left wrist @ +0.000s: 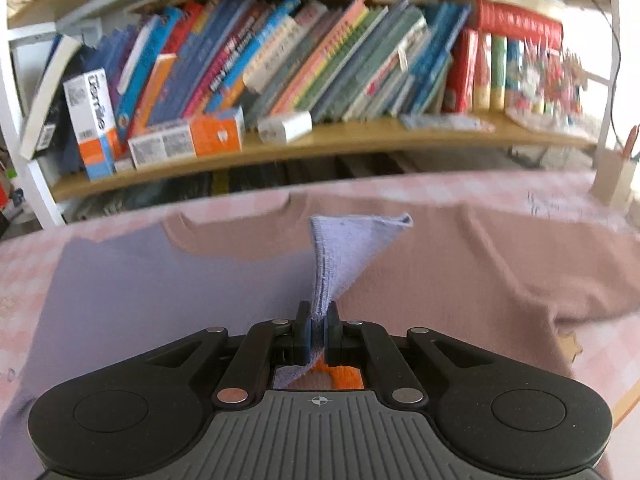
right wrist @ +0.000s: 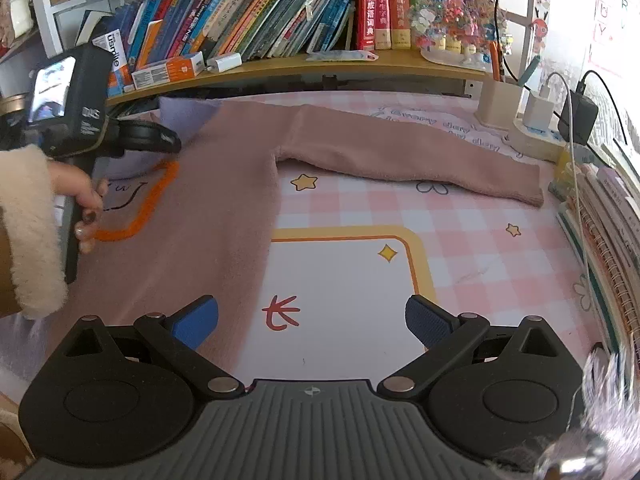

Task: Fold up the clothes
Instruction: 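Carry the lavender sleeve with the left tool across the sweater body and release, then withdraw the open left tool from the folded lavender sleeve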

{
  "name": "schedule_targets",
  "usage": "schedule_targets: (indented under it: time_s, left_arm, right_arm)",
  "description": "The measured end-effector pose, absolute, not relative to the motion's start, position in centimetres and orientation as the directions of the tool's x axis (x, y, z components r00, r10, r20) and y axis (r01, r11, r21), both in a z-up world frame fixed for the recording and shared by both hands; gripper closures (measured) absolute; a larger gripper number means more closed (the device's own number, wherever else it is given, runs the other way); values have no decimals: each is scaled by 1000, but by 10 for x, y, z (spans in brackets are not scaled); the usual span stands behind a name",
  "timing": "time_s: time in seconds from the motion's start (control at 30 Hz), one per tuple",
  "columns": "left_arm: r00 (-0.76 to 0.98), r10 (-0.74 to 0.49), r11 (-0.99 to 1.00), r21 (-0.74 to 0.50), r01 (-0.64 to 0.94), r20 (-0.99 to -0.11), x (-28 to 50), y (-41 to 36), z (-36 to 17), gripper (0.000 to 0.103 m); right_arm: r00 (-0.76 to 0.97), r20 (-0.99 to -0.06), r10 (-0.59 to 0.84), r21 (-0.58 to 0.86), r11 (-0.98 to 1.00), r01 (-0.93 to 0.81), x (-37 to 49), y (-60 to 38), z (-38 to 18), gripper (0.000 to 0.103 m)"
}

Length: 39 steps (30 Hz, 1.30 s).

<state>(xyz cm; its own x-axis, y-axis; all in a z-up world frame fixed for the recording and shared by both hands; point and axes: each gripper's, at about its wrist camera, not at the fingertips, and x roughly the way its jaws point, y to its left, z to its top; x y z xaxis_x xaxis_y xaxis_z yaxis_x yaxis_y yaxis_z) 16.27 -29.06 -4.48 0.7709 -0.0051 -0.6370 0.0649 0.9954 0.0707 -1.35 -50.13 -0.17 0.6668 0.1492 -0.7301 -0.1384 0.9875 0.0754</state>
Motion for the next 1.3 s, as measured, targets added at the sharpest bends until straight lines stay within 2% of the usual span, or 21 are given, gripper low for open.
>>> schedule_targets:
  time_s: [0.13, 0.17, 0.23, 0.3, 0.33, 0.6, 0.73, 1.1, 1.3]
  left_arm:
    - [762, -7, 994, 82, 78, -647, 166, -292, -46, 92]
    - [760, -10, 993, 86, 86, -649, 166, -293, -46, 88]
    - [750, -30, 988, 95, 123, -661, 165, -296, -43, 72]
    - [741, -40, 982, 111, 153, -671, 163, -299, -39, 35]
    - [741, -32, 980, 125, 155, -670, 161, -301, -37, 28]
    - [790, -113, 966, 120, 230, -603, 109, -299, 5, 21]
    - [821, -130, 973, 90, 215, -556, 68, -285, 23, 16]
    - [735, 239, 970, 113, -217, -635, -42, -174, 10, 15]
    - [659, 337, 923, 99, -371, -673, -77, -144, 3, 16]
  right_arm:
    - [668, -731, 141, 67, 988, -136, -16, -503, 0, 2]
    - [668, -731, 139, 65, 989, -135, -16, -503, 0, 2]
    - [670, -730, 138, 63, 989, -135, -17, -503, 1, 2]
    - [673, -725, 145, 66, 988, -142, -18, -501, 2, 2]
    - [675, -722, 149, 67, 987, -146, -18, -500, 3, 2]
    - [683, -701, 205, 104, 977, -187, -18, -489, 6, 2]
    - [684, -691, 233, 127, 971, -203, -16, -484, 7, 2]
    - [632, -710, 310, 174, 947, -269, 1, -457, 1, 2]
    - [606, -716, 346, 180, 931, -319, 3, -438, 0, 2]
